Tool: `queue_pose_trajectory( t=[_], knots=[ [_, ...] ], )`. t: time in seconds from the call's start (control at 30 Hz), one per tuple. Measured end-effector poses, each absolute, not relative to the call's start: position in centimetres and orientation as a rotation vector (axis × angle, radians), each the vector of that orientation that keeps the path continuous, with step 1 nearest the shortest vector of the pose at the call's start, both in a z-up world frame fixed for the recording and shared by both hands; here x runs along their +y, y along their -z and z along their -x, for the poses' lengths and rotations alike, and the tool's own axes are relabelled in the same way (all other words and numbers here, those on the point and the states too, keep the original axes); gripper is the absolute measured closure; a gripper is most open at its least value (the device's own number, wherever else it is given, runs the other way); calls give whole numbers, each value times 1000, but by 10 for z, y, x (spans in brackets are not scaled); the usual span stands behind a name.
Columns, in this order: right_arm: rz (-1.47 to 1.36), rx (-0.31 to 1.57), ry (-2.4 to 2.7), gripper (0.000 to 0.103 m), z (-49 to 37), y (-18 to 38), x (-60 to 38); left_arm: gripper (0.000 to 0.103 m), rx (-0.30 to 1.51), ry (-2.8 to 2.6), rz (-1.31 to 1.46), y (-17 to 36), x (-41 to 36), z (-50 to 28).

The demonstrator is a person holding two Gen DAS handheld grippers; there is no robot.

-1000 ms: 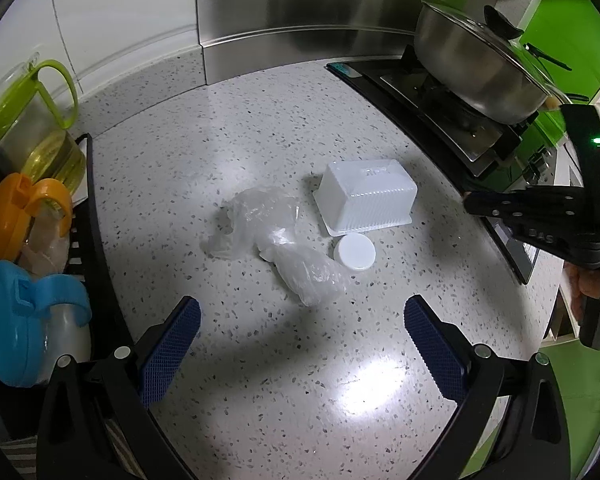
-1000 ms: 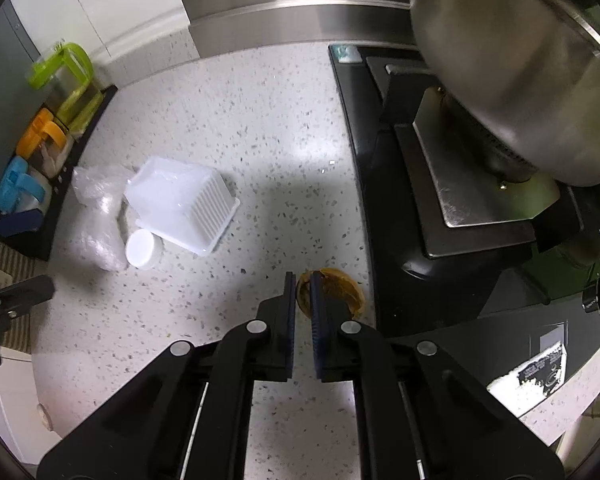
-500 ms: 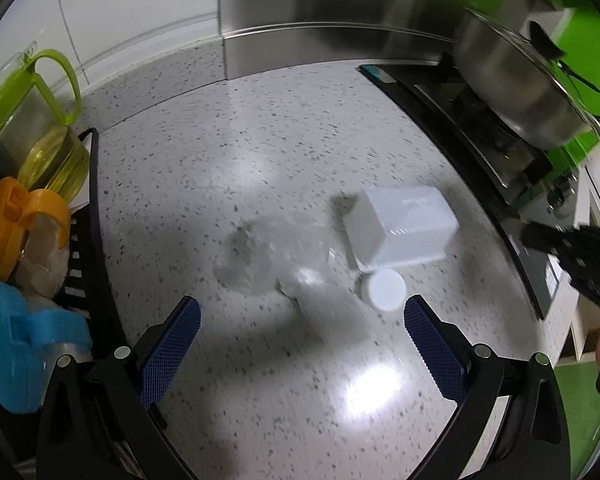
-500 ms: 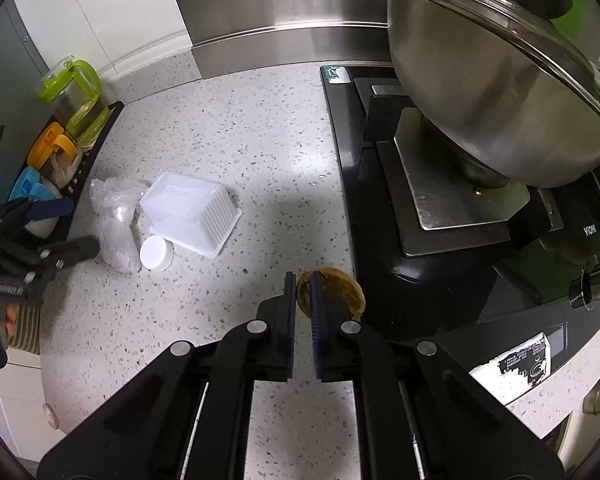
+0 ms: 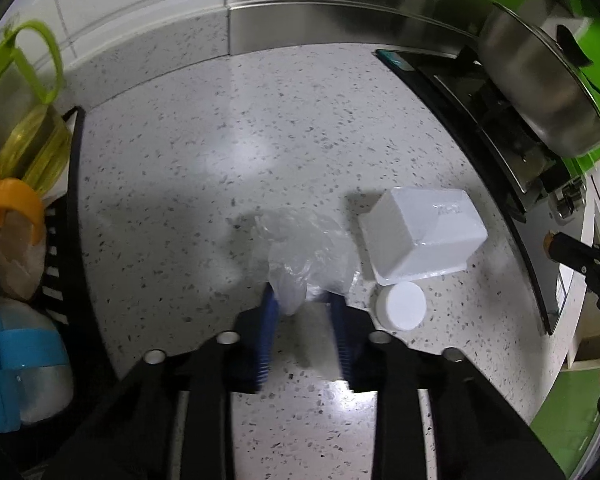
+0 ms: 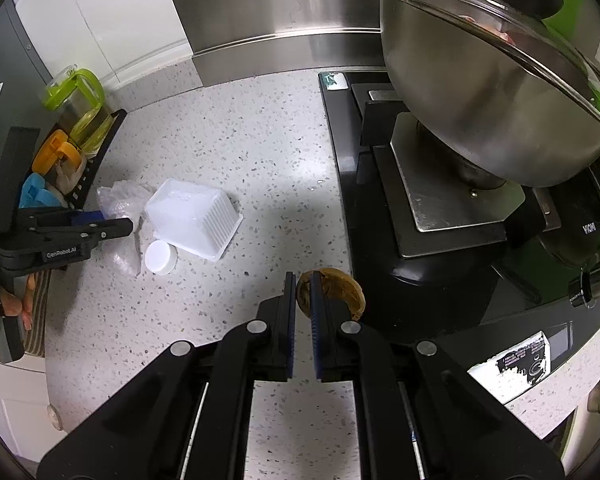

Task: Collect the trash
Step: 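Grasp the orange peel with the right tool while the left tool grasps the plastic bag, then carry the plastic bag and orange peel to the pink wastebasket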

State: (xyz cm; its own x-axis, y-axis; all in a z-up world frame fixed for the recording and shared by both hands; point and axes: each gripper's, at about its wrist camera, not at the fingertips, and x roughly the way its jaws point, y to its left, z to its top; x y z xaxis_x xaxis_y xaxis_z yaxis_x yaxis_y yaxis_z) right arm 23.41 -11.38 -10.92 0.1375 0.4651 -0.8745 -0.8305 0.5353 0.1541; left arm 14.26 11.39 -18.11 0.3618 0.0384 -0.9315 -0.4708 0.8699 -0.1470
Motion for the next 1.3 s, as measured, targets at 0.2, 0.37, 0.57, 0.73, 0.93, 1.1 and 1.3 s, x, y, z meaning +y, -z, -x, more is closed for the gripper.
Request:
queue_pose_trajectory(
  t=[0.2, 0.37, 0.57, 0.73, 0.93, 1.1, 1.3],
  knots=[
    [403, 1056, -981, 97, -228, 103, -113, 92, 1143, -342, 396, 170, 113, -138],
    [379, 1045, -980, 97, -220, 91, -116, 92, 1117, -329, 359, 148, 111, -125],
    [316, 1032, -971, 97, -204, 63, -133, 92, 1063, -278, 292, 107, 93, -108],
    [270, 1002, -910, 97, -185, 33, -163, 93, 1015, -202, 239, 74, 75, -94],
    [212, 952, -787, 97, -152, -2, -209, 93, 970, -53, 165, 42, 46, -86],
    [142, 929, -621, 97, -117, -19, -264, 92, 952, 123, 76, 28, 5, -84],
    [54, 942, -433, 97, -74, -20, -336, 92, 942, 321, -21, 17, -60, -80]
  ],
)
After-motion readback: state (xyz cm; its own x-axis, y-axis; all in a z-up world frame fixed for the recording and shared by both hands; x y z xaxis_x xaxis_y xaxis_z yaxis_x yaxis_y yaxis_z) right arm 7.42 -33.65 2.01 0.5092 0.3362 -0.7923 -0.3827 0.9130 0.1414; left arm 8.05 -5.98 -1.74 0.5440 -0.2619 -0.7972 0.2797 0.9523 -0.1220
